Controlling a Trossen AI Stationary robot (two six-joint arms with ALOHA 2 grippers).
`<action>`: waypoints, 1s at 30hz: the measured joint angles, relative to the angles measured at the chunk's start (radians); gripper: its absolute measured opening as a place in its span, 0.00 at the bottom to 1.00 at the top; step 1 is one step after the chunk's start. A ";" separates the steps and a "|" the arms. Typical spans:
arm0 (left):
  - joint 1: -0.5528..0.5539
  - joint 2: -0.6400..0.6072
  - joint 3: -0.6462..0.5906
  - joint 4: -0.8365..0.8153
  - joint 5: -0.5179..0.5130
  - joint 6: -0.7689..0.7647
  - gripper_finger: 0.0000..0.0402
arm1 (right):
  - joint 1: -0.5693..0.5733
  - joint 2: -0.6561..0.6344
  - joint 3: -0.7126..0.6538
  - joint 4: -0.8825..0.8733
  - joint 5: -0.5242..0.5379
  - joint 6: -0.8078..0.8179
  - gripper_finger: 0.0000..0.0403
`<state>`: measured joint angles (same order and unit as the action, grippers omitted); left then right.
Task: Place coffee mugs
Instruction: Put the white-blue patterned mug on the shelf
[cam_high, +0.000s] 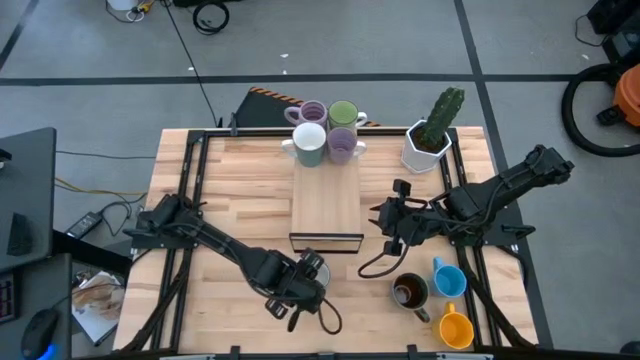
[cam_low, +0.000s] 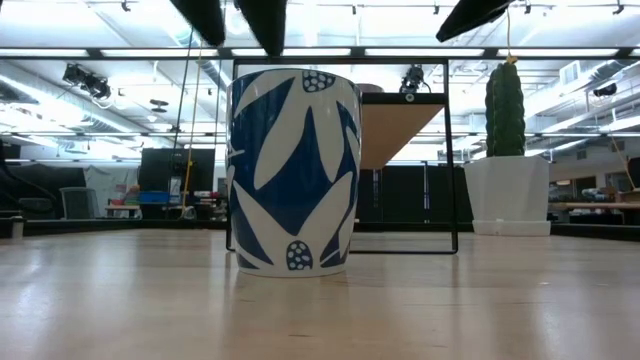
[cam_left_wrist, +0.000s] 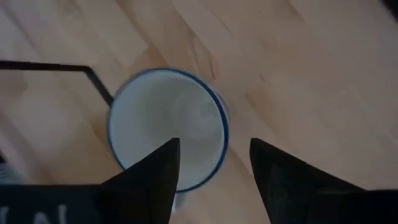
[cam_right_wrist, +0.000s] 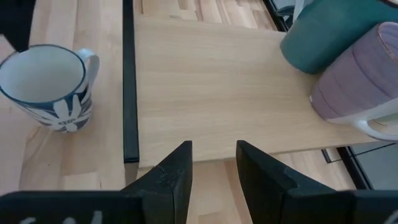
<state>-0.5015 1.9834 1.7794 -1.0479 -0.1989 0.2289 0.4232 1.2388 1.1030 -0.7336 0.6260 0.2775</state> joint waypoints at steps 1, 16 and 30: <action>0.002 0.009 0.000 -0.004 0.008 0.028 0.49 | 0.000 0.000 0.000 0.000 -0.001 0.000 0.32; 0.021 0.040 -0.072 0.005 0.009 0.112 0.46 | 0.000 0.000 0.000 0.017 -0.018 0.002 0.32; 0.058 0.076 -0.072 0.069 0.046 0.093 0.46 | 0.001 0.000 0.000 0.019 -0.018 -0.008 0.32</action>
<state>-0.4431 2.0591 1.7073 -0.9788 -0.1533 0.3220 0.4244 1.2385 1.1030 -0.7143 0.6079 0.2692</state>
